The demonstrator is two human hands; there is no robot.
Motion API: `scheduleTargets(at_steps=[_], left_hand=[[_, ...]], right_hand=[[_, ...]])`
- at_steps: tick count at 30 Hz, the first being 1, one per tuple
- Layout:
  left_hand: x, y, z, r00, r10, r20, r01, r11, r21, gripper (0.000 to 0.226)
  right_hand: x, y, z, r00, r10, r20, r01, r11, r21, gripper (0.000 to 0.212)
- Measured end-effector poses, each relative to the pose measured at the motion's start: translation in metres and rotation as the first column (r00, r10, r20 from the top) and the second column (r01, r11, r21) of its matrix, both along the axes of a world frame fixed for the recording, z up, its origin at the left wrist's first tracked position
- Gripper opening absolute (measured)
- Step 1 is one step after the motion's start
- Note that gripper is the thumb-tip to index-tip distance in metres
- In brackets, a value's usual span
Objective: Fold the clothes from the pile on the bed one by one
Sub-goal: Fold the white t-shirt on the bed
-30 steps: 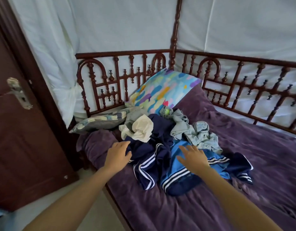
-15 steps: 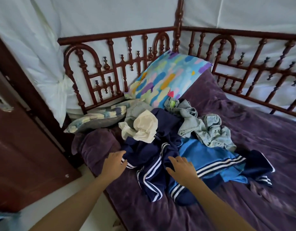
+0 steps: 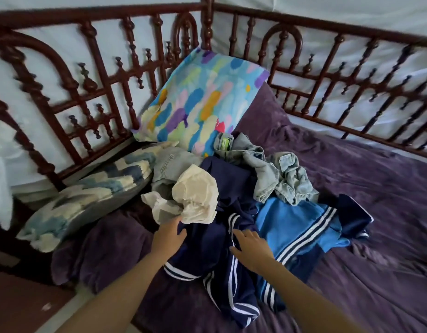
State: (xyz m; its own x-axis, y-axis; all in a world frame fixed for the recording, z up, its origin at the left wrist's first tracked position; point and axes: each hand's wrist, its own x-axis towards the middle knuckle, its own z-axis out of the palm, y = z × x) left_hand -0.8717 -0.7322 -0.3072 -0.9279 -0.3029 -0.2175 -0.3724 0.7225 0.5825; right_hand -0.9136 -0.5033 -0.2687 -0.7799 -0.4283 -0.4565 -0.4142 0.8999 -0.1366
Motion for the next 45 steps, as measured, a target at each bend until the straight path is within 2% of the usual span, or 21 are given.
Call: scheduleTargets(at_steps=[5,9,11,14,17,19,20,22,23,24,27,29,33,38,42,45], left_hand=[[-0.03,-0.037,-0.018,0.999,0.018,0.032,-0.021,0.995,0.1,0.05],[-0.056,-0.044,-0.033,0.999,0.015,-0.028,-0.009,0.98,0.199,0.052],[-0.068,-0.045,-0.039,0.999,0.02,-0.047,-0.008,0.971,0.239,0.054],[-0.088,-0.049,-0.047,0.998,0.05,-0.037,-0.038,0.958,0.285,0.075],[-0.112,-0.056,-0.054,0.988,0.15,-0.04,-0.129,0.936,0.327,0.096],[-0.128,-0.061,-0.056,0.982,0.19,0.018,-0.182,0.901,0.394,0.105],[-0.134,-0.062,-0.055,0.979,0.193,0.07,-0.203,0.853,0.481,0.108],[-0.143,-0.058,-0.05,0.971,0.182,0.156,-0.24,0.705,0.667,0.107],[-0.146,-0.057,-0.049,0.969,0.183,0.168,-0.248,0.663,0.707,0.103],[-0.147,-0.055,-0.048,0.972,0.176,0.153,-0.232,0.67,0.705,0.094],[-0.142,-0.05,-0.04,0.986,0.159,0.049,-0.158,0.797,0.583,0.051],[-0.135,-0.043,-0.03,0.987,0.16,-0.003,-0.129,0.81,0.572,0.039],[-0.134,-0.016,0.008,0.984,0.049,-0.17,0.054,0.833,0.551,0.046],[-0.153,0.045,0.08,0.908,-0.135,-0.398,0.326,0.823,0.464,0.046],[-0.149,0.104,0.147,0.814,-0.181,-0.552,0.465,0.774,0.43,0.045],[-0.134,0.151,0.202,0.701,-0.215,-0.68,0.565,0.75,0.345,0.045]], right_hand=[[-0.005,-0.041,-0.018,0.986,-0.119,0.118,0.125,0.991,-0.04,0.06],[-0.024,-0.059,-0.03,0.965,-0.187,0.186,0.201,0.978,-0.058,0.063],[-0.041,-0.07,-0.034,0.935,-0.28,0.217,0.311,0.942,-0.125,0.064],[-0.071,-0.091,-0.043,0.845,-0.438,0.306,0.515,0.82,-0.249,0.063],[-0.096,-0.109,-0.054,0.758,-0.532,0.377,0.648,0.679,-0.344,0.062],[-0.108,-0.118,-0.061,0.665,-0.598,0.447,0.746,0.555,-0.367,0.059],[-0.112,-0.123,-0.063,0.604,-0.619,0.502,0.797,0.481,-0.366,0.051],[-0.119,-0.131,-0.067,0.511,-0.63,0.585,0.86,0.376,-0.346,0.016],[-0.122,-0.134,-0.067,0.502,-0.629,0.594,0.865,0.366,-0.343,0.011],[-0.123,-0.135,-0.066,0.507,-0.627,0.591,0.862,0.369,-0.348,0.022],[-0.121,-0.126,-0.064,0.533,-0.637,0.557,0.843,0.347,-0.411,0.032],[-0.116,-0.112,-0.054,0.555,-0.638,0.533,0.82,0.314,-0.478,0.027],[-0.107,-0.077,-0.019,0.587,-0.632,0.505,0.766,0.232,-0.599,0.019],[-0.102,-0.018,0.043,0.54,-0.72,0.436,0.666,0.05,-0.744,0.013],[-0.081,0.042,0.097,0.549,-0.781,0.297,0.505,0.027,-0.863,0.013],[-0.057,0.085,0.146,0.54,-0.819,0.194,0.348,0.007,-0.937,0.022]])
